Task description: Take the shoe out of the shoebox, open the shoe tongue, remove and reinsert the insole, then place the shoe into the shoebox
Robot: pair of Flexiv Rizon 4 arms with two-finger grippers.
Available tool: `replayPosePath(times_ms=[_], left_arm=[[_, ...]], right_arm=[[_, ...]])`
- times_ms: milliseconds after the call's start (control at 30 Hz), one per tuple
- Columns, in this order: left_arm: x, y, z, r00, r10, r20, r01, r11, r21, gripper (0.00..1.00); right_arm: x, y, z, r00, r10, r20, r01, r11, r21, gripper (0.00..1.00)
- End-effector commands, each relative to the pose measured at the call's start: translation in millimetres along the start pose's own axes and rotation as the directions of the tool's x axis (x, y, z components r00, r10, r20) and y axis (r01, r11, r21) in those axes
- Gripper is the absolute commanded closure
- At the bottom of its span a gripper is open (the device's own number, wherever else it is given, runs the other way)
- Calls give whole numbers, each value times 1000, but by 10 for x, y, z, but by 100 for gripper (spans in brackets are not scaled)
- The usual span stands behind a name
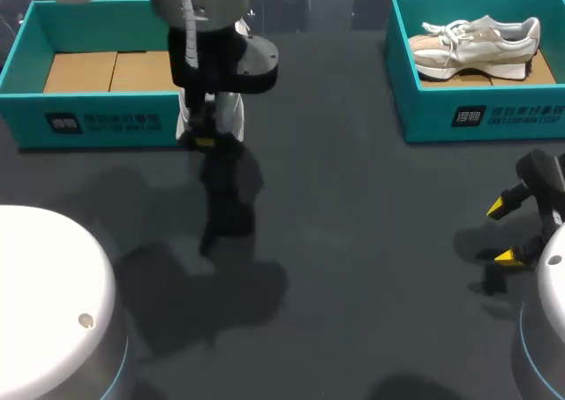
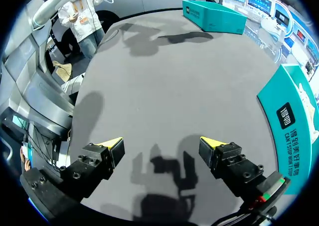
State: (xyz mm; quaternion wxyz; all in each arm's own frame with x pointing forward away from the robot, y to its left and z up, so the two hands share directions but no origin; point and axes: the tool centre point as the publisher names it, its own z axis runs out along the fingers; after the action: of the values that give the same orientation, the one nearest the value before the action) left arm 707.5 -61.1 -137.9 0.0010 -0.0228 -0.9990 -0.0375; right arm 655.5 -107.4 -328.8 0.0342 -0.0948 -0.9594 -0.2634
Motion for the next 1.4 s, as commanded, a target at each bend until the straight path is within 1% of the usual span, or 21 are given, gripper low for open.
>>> replayPosePath(times_ms=[33,300,433,500,567,600,667,767,900,967,1100,1333,1400], left_arm=[[48,300,-41,1000,1,10,-2,1000,30,100],[35,309,-51,1000,9,11,-10,999,32,100],[-144,493,-137,1000,10,19,-11,999,35,100],[-249,619,-172,1000,0,28,-1,999,36,100],[-403,765,-163,999,-40,30,40,999,17,100],[-473,849,-159,999,-43,16,42,999,20,100],[-623,1021,-135,997,-76,25,76,997,-4,100],[-846,1293,-113,996,-85,29,85,996,-6,100],[-1154,1712,-106,995,-102,-8,102,994,42,100],[-1293,1891,-108,996,-91,15,90,995,34,100],[-1528,2223,-101,998,-65,10,65,997,29,100],[-1960,2681,16,1000,24,-2,-24,1000,4,100],[-2085,2797,46,999,46,-19,-46,999,11,100]], right_arm=[[15,4,2,1000,1,3,-1,1000,3,0],[15,4,2,1000,1,3,-1,1000,3,0],[15,4,2,1000,1,3,-1,1000,3,0],[15,4,2,1000,1,3,-1,1000,3,0],[15,4,2,1000,1,3,-1,1000,3,0],[15,4,2,1000,1,3,-1,1000,3,0],[15,4,2,1000,1,3,-1,1000,3,0],[15,4,2,1000,1,3,-1,1000,3,0],[15,4,2,1000,1,3,-1,1000,3,0],[15,4,2,1000,1,3,-1,1000,3,0],[15,4,2,1000,1,3,-1,1000,3,0],[15,4,2,1000,1,3,-1,1000,3,0],[15,4,2,1000,1,3,-1,1000,3,0]])
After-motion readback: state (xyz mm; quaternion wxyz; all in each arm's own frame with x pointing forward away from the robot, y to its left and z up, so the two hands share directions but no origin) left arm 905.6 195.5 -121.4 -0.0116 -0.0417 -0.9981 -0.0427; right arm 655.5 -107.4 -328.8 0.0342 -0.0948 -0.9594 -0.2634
